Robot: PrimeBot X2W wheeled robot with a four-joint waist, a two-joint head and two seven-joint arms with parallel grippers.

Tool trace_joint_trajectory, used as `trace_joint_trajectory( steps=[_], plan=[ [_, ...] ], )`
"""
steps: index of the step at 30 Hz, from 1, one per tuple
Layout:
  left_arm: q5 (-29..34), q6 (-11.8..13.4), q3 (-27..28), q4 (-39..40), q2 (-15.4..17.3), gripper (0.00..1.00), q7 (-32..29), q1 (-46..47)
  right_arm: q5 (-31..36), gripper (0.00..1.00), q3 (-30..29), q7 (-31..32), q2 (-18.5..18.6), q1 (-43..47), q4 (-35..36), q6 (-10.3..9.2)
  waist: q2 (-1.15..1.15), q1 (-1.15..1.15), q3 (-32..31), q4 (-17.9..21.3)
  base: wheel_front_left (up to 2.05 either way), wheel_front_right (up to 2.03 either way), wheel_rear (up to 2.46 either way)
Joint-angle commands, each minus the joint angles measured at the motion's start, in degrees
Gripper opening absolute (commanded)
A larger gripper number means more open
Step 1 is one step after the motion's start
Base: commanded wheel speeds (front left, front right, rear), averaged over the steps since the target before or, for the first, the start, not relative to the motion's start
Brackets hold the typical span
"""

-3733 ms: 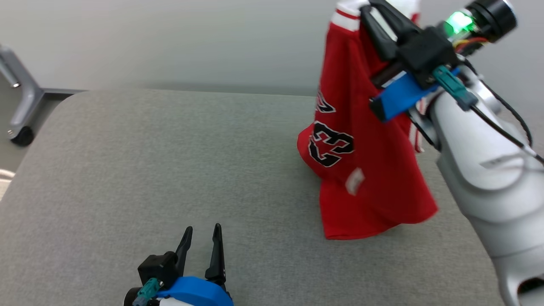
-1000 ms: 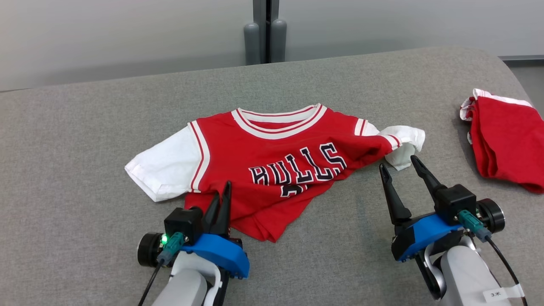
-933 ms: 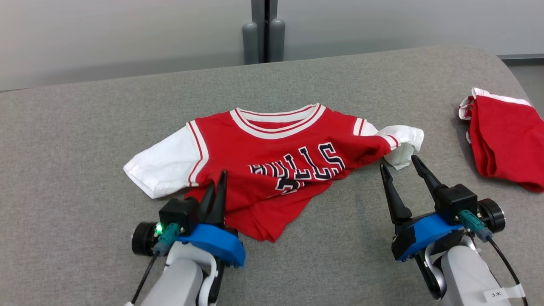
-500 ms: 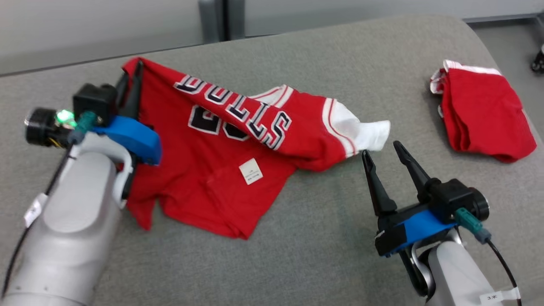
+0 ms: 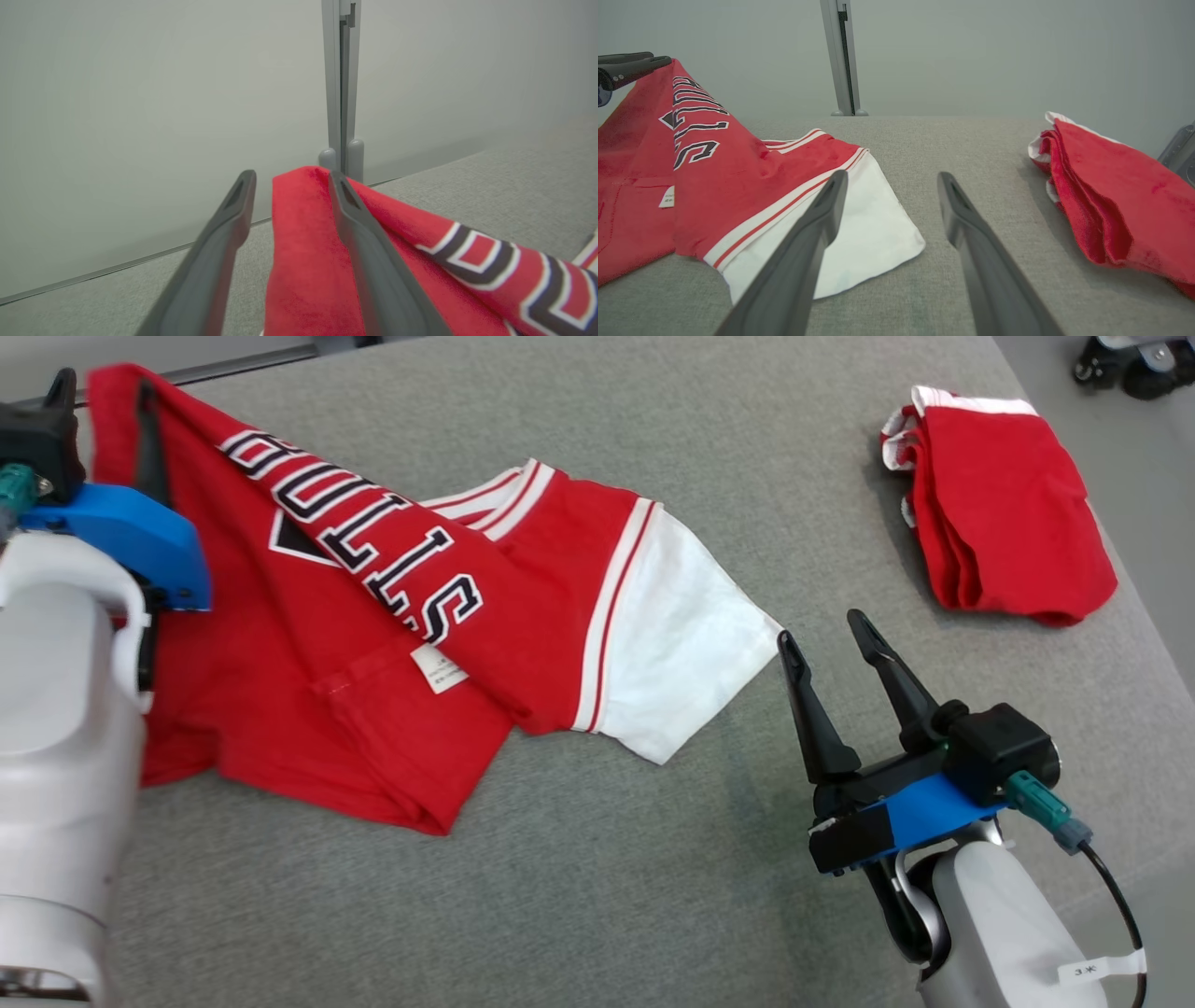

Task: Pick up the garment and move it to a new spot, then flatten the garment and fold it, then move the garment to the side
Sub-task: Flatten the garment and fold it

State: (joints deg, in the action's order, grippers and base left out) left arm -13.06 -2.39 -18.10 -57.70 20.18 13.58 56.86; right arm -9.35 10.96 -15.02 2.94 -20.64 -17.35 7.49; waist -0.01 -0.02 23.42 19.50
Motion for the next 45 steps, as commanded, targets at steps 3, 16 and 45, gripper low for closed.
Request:
trace_joint_trajectory(
  steps=[3,16,45],
  plan=[
    [-1.48,1.11,0.37,-1.05,-3.17,1.0,0.93,-1.16,0.09,1.0,-1.13,-0.17,0.0,0.86,-0.35,0.0,0.01,0.02,-1.82,-2.21,0.0,0.0,0.0],
    [-7.24,-1.67,2.7,4.83,-14.16,1.0,1.63,-14.76,1.37,1.0,-1.07,-0.17,0.03,2.57,-1.42,0.0,0.01,0.02,-7.1,-7.82,0.0,0.0,0.0],
    [-17.51,-3.34,-13.08,4.85,-17.29,0.0,1.67,-22.16,2.25,1.0,-1.35,-0.17,0.02,3.19,-3.74,0.0,0.01,0.02,-7.7,-8.28,0.0,0.0,0.0]
  ],
)
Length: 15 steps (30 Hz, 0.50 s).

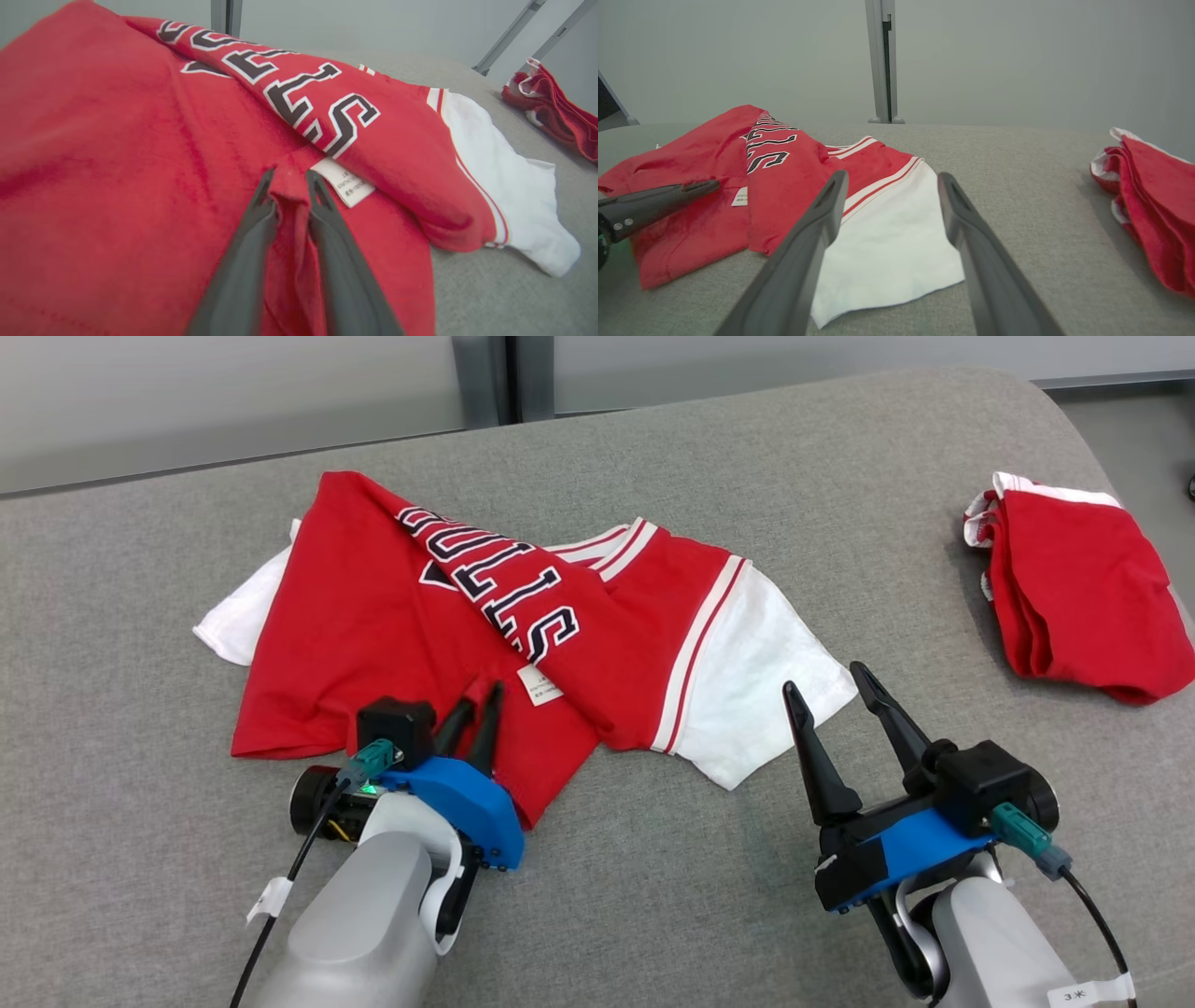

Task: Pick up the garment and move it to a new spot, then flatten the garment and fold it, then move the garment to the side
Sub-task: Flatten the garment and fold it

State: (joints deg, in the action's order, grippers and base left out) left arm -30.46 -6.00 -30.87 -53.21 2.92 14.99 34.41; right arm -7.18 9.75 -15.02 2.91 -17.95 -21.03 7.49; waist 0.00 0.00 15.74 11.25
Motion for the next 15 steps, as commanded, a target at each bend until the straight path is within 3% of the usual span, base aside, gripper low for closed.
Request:
trace_joint_trajectory(
  steps=[1,6,15],
  plan=[
    [0.09,0.49,-0.38,0.92,-0.04,0.0,0.27,0.25,0.05,1.0,-0.25,-0.17,0.06,0.57,-0.1,0.0,0.0,0.0,-0.05,-0.11,0.0,0.0,0.0],
    [2.51,1.65,1.63,6.34,-0.01,0.0,0.27,-1.66,0.33,1.0,-1.76,-0.16,0.06,1.6,-0.66,0.0,0.0,0.0,-1.47,-1.77,0.0,0.0,0.0],
    [8.01,0.32,5.15,15.78,1.76,0.0,0.27,-7.61,0.63,1.0,-4.81,-0.16,0.07,5.25,-2.85,0.0,0.0,0.0,-9.47,-7.6,0.0,0.0,0.0]
  ],
)
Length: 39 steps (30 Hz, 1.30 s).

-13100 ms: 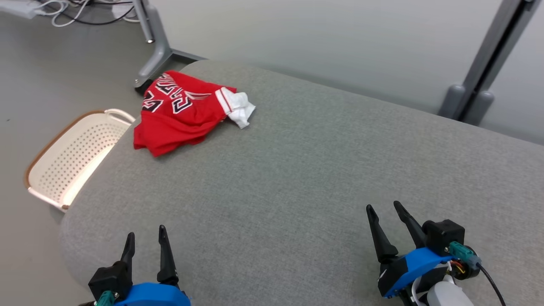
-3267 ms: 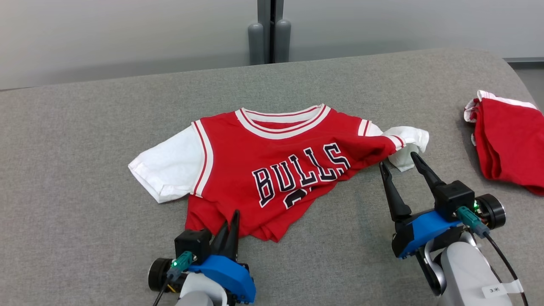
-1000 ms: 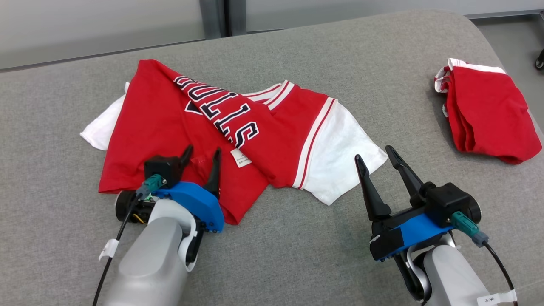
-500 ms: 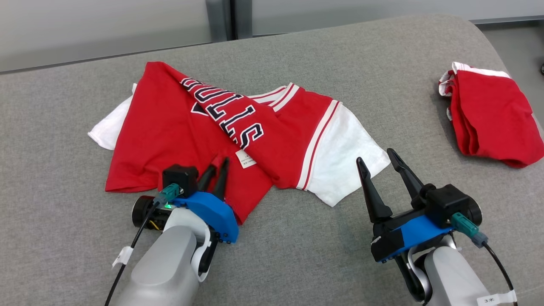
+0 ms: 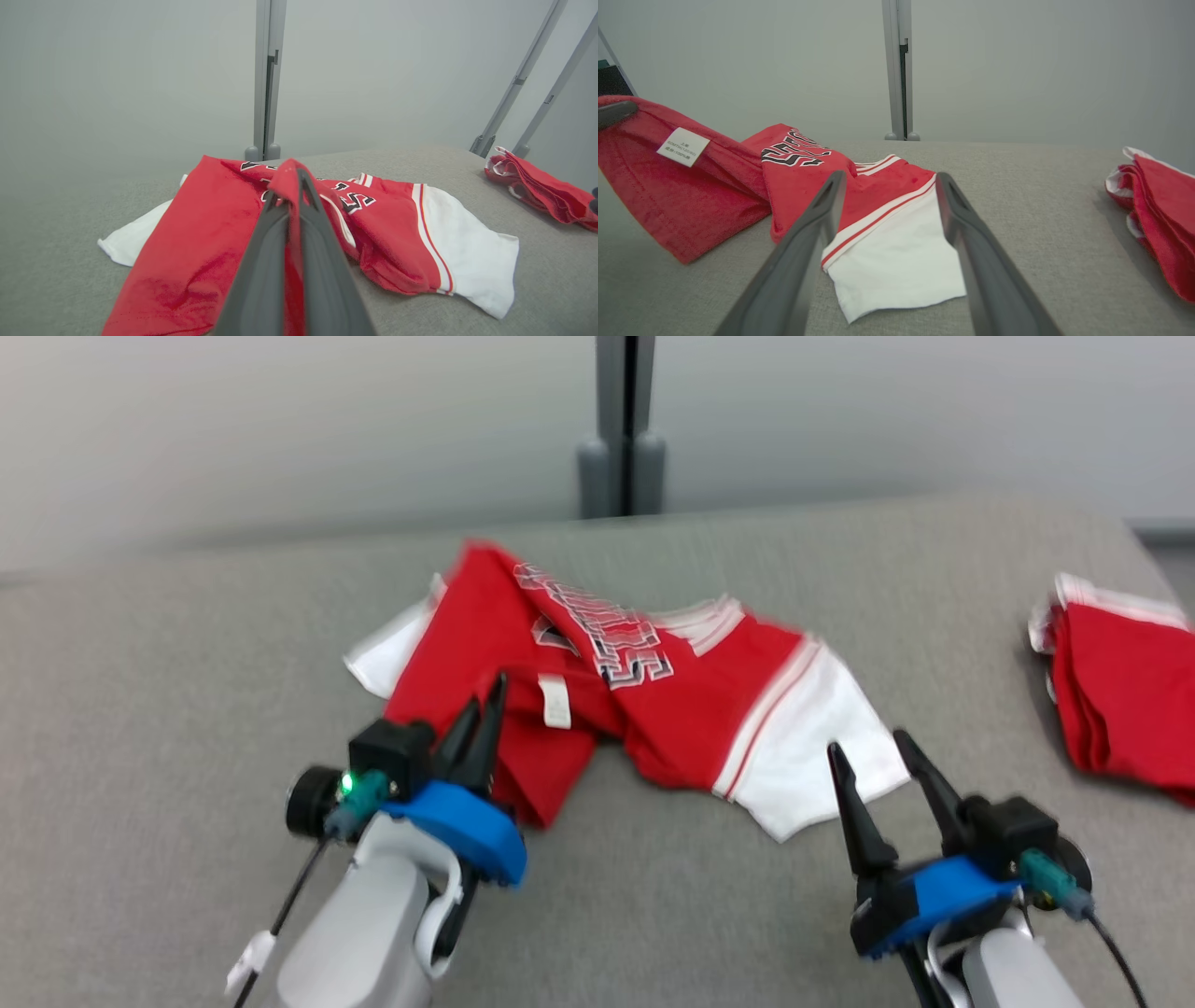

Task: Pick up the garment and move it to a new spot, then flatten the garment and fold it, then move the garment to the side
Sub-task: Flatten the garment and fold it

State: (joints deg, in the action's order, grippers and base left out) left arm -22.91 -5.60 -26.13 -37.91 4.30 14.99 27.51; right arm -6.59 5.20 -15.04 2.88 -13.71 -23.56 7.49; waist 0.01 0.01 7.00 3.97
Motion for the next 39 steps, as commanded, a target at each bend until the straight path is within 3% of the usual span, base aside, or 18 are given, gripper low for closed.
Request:
trace_joint_trajectory(
  steps=[1,9,14,22,26,33,39],
  plan=[
    [1.07,-0.25,0.67,1.4,0.78,0.0,0.26,-1.62,0.0,1.0,-0.35,-0.16,0.09,1.53,-0.49,0.0,-0.01,-0.01,-1.65,-0.92,0.0,0.0,0.0],
    [5.02,-1.14,0.26,6.65,6.17,0.0,0.21,-9.6,-0.92,1.0,-1.73,-0.15,0.1,5.38,-1.97,0.0,-0.01,-0.01,-7.27,-4.96,0.0,0.0,0.0],
    [7.06,1.52,2.59,9.15,9.33,0.0,0.21,-15.97,-1.15,1.0,-2.29,-0.15,0.13,6.31,-2.49,0.0,-0.01,-0.01,-7.88,-5.37,0.0,0.0,0.0],
    [9.3,5.95,8.82,14.17,8.93,0.0,0.22,-22.36,-0.25,1.0,-2.73,-0.15,0.11,5.95,-2.74,0.0,-0.01,-0.01,-7.42,-4.4,0.0,0.0,0.0],
    [11.5,6.39,10.58,16.89,9.4,0.0,0.22,-21.09,-0.15,1.0,-2.68,-0.16,0.12,5.51,-2.72,0.0,-0.01,-0.01,-7.12,-4.0,0.0,0.0,0.0],
    [15.85,5.72,13.9,21.82,11.43,0.0,0.22,-16.25,-1.2,1.0,-2.34,-0.16,0.11,4.64,-2.56,0.0,-0.01,-0.01,-6.46,-3.04,0.0,0.0,0.0],
    [17.05,2.1,12.5,19.96,11.89,0.0,0.22,-16.67,-1.42,1.0,-1.95,-0.15,0.13,4.71,-2.16,0.0,-0.01,-0.01,-5.49,-2.5,0.0,0.0,0.0]
  ],
)
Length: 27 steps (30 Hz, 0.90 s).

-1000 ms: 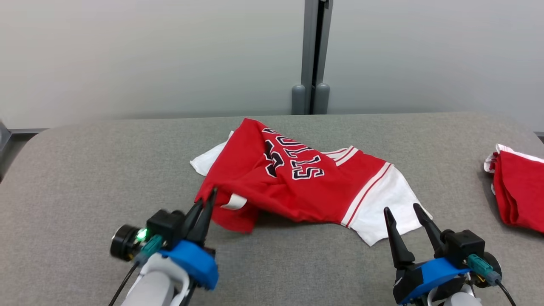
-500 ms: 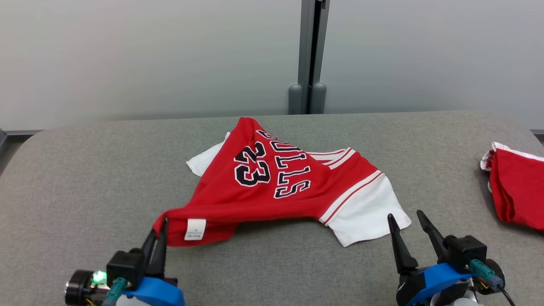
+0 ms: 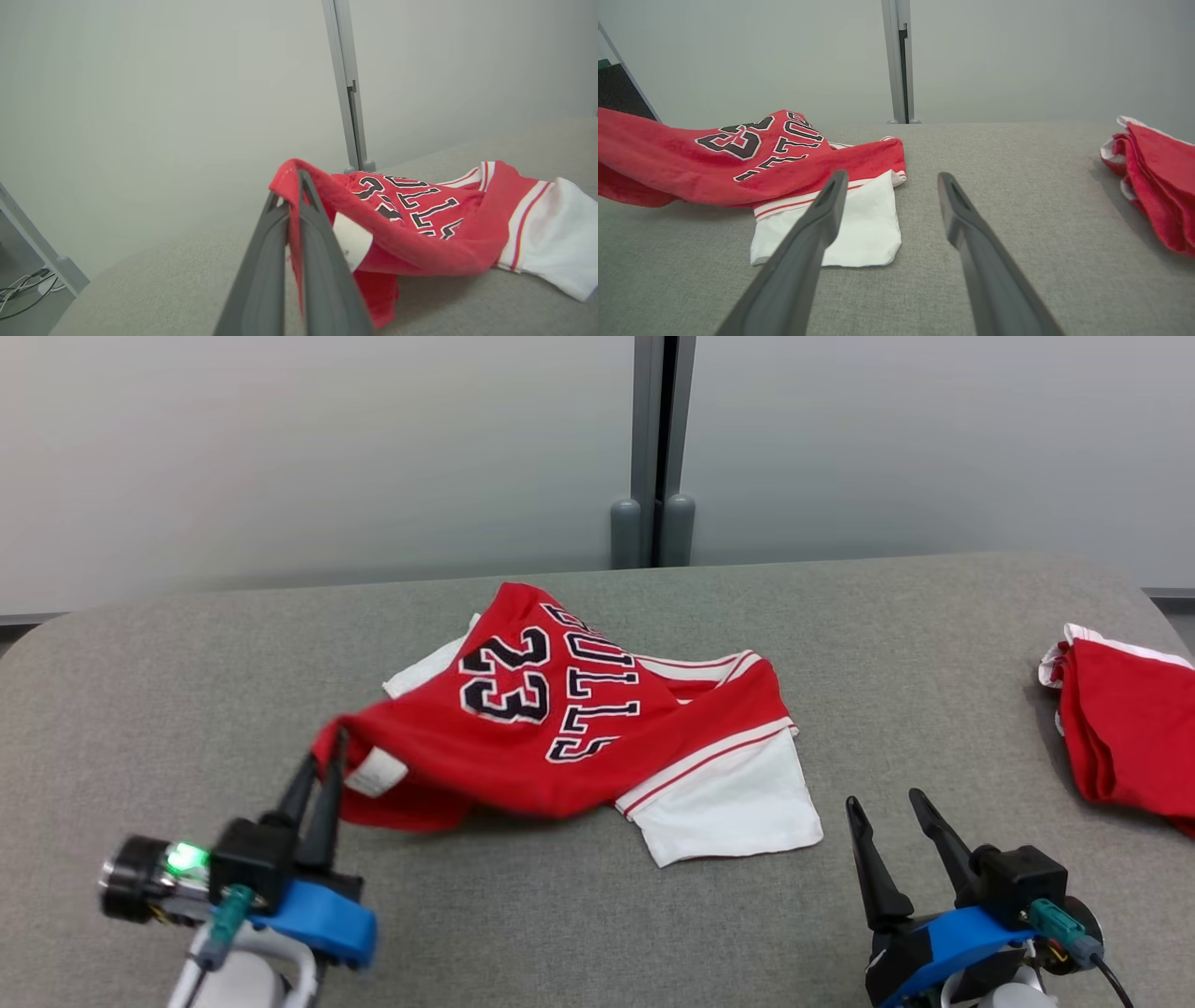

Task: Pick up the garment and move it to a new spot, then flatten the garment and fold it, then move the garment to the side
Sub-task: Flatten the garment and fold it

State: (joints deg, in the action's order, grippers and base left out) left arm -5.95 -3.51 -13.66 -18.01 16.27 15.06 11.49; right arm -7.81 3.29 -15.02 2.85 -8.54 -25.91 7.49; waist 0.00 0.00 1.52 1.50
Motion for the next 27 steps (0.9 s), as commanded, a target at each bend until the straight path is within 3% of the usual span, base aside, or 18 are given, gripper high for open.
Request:
trace_joint_trajectory(
  steps=[1,9,10,13,22,27],
  plan=[
    [0.21,-0.3,-0.66,-0.44,-0.67,0.0,0.15,-1.32,-0.28,1.0,-0.06,-0.17,0.15,-0.49,0.13,0.0,0.0,0.0,0.14,-0.03,0.0,0.0,0.0],
    [-1.06,-2.76,-5.46,-8.99,-5.44,0.0,0.16,-7.3,0.0,1.0,-0.44,-0.17,0.15,-0.9,-0.2,0.0,0.0,0.0,0.71,-0.62,0.0,0.0,0.0],
    [-1.55,-2.75,-5.11,-9.9,-6.38,0.07,0.15,-7.73,0.05,1.0,-0.46,-0.16,0.13,-0.88,-0.27,0.0,0.0,0.0,0.62,-0.8,0.0,0.0,0.0],
    [-2.51,-1.78,-3.0,-10.71,-8.07,1.0,0.15,-8.79,0.08,1.0,-0.41,-0.16,0.16,-1.07,-0.41,0.0,0.0,0.0,0.51,-1.13,0.0,0.0,0.0],
    [-2.42,0.0,4.41,-1.72,-11.52,1.0,0.14,-10.59,-0.37,1.0,-0.55,-0.17,0.15,-2.77,-0.54,0.0,0.0,0.0,0.76,-2.43,0.0,0.0,0.0],
    [-2.01,-0.13,6.41,-1.54,-12.44,1.0,0.14,-9.93,0.14,1.0,-0.11,-0.16,0.14,-3.89,-1.05,0.0,0.0,0.0,1.18,-3.16,0.0,0.0,0.0]
  ],
)
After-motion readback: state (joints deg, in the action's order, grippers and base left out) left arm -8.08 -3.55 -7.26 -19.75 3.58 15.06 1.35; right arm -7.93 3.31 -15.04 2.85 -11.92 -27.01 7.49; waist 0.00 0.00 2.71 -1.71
